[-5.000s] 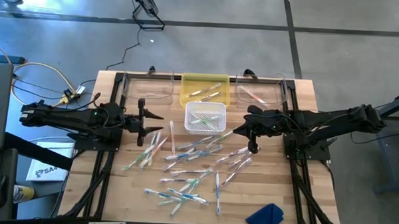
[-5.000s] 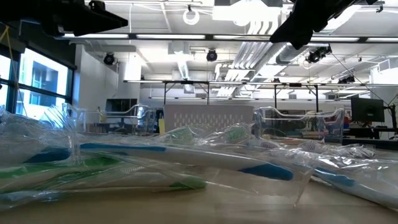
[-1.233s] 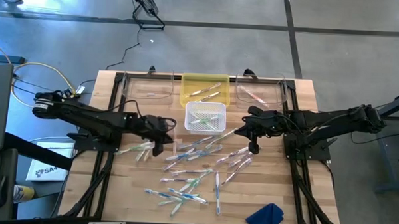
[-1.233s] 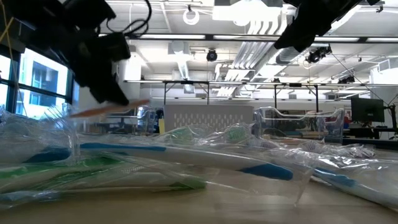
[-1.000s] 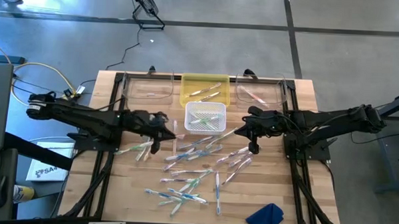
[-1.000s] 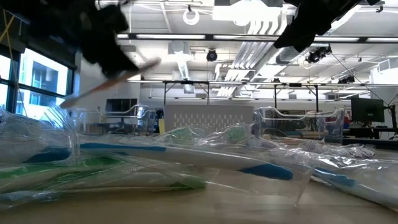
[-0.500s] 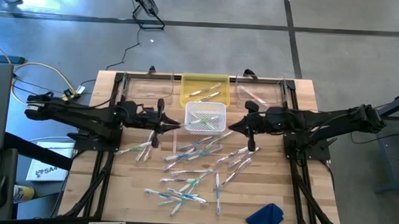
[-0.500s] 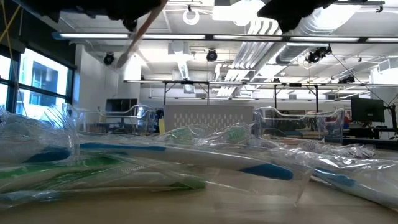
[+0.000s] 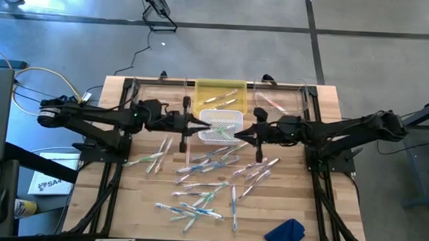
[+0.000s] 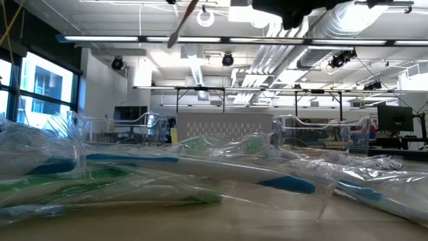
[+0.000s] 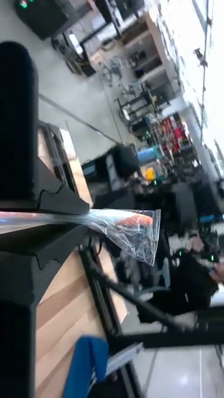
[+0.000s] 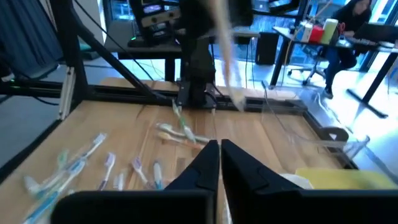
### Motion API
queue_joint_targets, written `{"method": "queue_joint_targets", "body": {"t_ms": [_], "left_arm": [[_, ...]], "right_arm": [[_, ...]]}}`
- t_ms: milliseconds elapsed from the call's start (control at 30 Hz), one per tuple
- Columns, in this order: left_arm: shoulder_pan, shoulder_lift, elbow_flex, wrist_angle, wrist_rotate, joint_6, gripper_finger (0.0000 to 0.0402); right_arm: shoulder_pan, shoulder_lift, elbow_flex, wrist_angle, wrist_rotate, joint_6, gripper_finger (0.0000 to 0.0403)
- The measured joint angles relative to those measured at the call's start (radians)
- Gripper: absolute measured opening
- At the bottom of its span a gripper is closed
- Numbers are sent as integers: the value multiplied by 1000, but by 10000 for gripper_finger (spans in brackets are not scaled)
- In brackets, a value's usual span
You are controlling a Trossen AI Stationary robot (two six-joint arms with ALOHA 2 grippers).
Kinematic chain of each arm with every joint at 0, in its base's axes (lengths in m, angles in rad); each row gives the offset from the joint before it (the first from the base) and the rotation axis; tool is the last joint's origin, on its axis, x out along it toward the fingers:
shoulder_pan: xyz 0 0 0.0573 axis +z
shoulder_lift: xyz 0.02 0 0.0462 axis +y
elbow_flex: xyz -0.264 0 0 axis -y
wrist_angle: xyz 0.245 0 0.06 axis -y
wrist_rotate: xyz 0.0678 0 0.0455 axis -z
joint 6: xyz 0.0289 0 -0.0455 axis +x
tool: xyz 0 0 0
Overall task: Pick & Place Toothbrushes
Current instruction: Put the orange toothbrush into the right transparent bin
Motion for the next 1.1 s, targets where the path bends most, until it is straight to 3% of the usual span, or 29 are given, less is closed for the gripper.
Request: {"method": "queue_joint_targets", "body": {"t_ms": [300,467,733,1100], "left_arm": [[44,28,15,69,56,-31,17],[41,38,15,98,58,-31,17],[41,59,15,125,66,-31,17],[41,75,14,141,65,-32,17]], "right_arm": [[-1,152,0,327,7,-62,148],[-20,238,0,463,53,-74,196],[-75,339,0,570,51,-42,207],[-99,373,0,648,-45,-9,202]]}}
